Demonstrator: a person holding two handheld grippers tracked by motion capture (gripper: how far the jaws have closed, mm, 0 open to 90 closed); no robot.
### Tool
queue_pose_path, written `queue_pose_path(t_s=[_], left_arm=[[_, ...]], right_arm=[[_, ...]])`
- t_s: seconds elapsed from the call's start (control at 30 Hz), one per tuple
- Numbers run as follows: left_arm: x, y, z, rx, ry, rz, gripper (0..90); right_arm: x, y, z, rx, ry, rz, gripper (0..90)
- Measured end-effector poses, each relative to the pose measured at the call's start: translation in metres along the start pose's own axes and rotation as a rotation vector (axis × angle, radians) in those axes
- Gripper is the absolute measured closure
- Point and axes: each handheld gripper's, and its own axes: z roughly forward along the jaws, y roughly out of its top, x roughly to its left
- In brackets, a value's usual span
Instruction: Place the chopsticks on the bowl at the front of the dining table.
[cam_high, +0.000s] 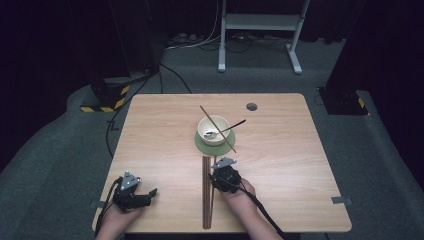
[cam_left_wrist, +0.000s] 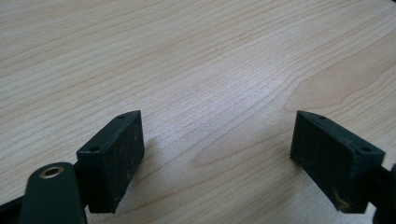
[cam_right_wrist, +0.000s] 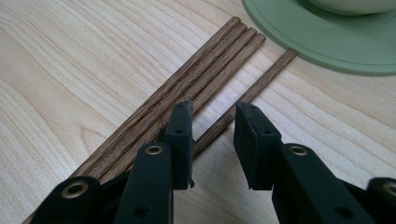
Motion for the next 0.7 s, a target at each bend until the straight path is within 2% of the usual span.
queue_pose_path(t_s=[0.13, 0.27, 0.33, 0.47, 0.57, 0.63, 0.7], left_arm=[[0.000, 0.000, 0.000, 0.000, 0.000, 0.000, 17.4], [0.000, 0.000, 0.000, 0.000, 0.000, 0.000, 17.4], [0.000, 0.000, 0.000, 0.000, 0.000, 0.001, 17.4], [0.000, 0.000, 0.000, -0.001, -0.001, 0.001, 17.4], [0.000, 0.000, 0.000, -0.001, -0.001, 0.002, 17.3], [0.000, 0.000, 0.000, -0.002, -0.001, 0.003, 17.3], [0.000, 0.000, 0.000, -0.002, -0.001, 0.003, 17.4]], right_arm=[[-0.002, -0.001, -0.001, 0.006, -0.006, 0.008, 71.2], [-0.008, -0.002, -0.003, 0.013, -0.033, -0.009, 75.2], [-0.011, -0.003, -0.004, 0.012, -0.041, -0.001, 76.6], [-0.016, -0.006, -0.008, 0.020, -0.050, -0.017, 78.7], [-0.019, -0.009, -0.010, 0.016, -0.055, -0.009, 80.3], [-0.020, -0.012, -0.012, 0.015, -0.067, -0.012, 77.8], [-0.020, -0.015, -0.016, 0.022, -0.067, -0.016, 69.0]])
